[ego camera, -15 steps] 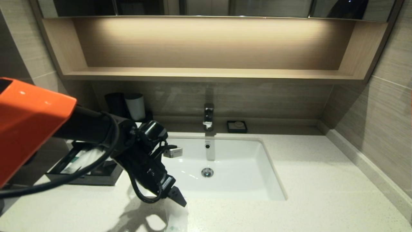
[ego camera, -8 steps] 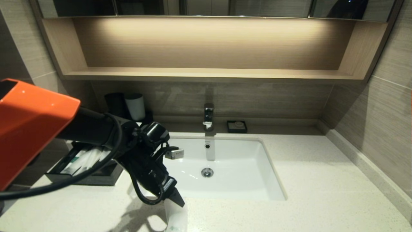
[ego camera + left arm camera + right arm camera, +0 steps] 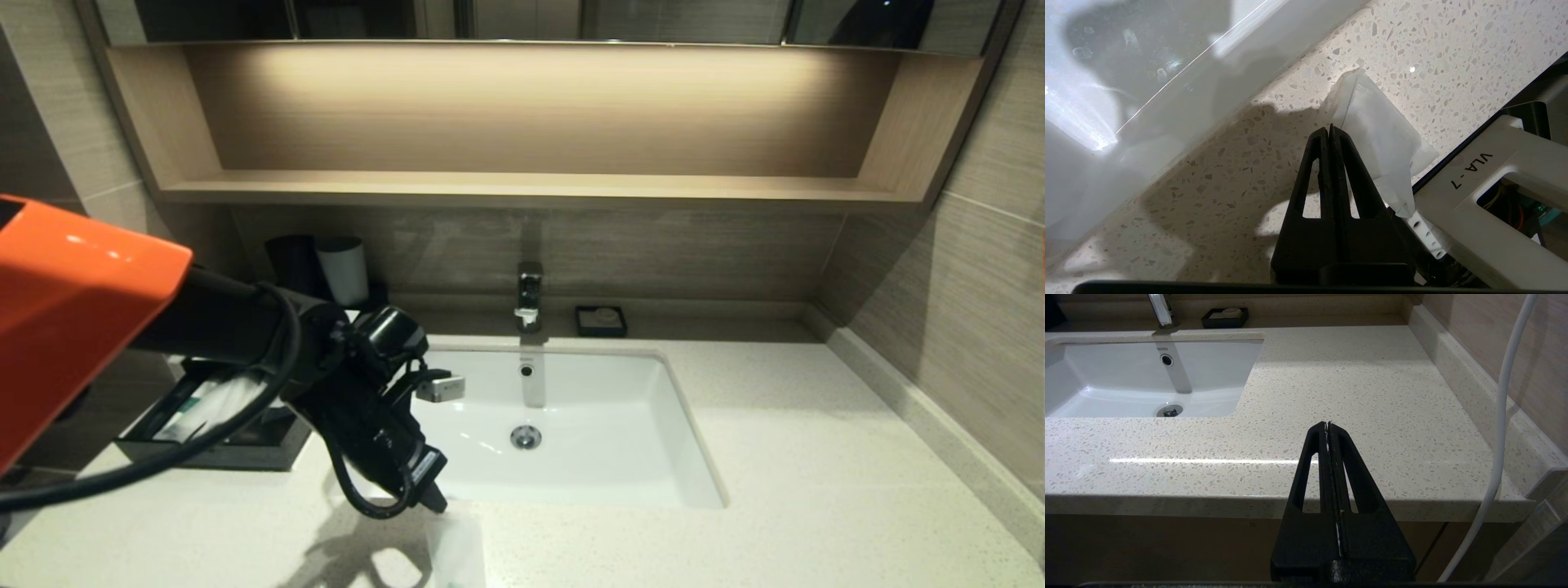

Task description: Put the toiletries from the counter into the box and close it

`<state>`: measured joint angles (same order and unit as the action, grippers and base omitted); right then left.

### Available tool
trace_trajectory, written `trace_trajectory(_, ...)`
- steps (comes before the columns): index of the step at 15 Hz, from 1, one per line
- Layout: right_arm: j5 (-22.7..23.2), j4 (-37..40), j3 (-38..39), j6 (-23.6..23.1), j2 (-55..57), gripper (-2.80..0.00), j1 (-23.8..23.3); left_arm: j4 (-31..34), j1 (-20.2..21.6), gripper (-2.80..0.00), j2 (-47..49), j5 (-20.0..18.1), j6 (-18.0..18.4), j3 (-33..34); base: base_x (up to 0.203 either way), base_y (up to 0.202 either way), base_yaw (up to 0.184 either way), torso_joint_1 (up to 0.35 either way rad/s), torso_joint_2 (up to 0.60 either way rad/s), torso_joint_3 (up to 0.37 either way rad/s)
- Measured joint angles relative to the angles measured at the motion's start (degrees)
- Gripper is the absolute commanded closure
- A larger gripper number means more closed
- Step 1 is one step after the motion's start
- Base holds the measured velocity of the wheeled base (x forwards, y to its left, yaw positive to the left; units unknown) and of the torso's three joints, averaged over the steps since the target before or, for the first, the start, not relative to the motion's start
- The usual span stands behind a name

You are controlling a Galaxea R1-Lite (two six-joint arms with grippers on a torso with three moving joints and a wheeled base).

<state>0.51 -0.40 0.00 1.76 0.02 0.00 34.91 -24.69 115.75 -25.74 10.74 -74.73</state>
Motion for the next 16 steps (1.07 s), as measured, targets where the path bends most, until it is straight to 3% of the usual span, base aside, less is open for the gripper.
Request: trace_trajectory(16,0.0,0.0,0.0,0.0,0.0,0.0,0.0,5.3,2.1,0.0,-7.8,0.1,-0.7,0.5,0.0,0.0,0.0,0.0,0.0,0.0)
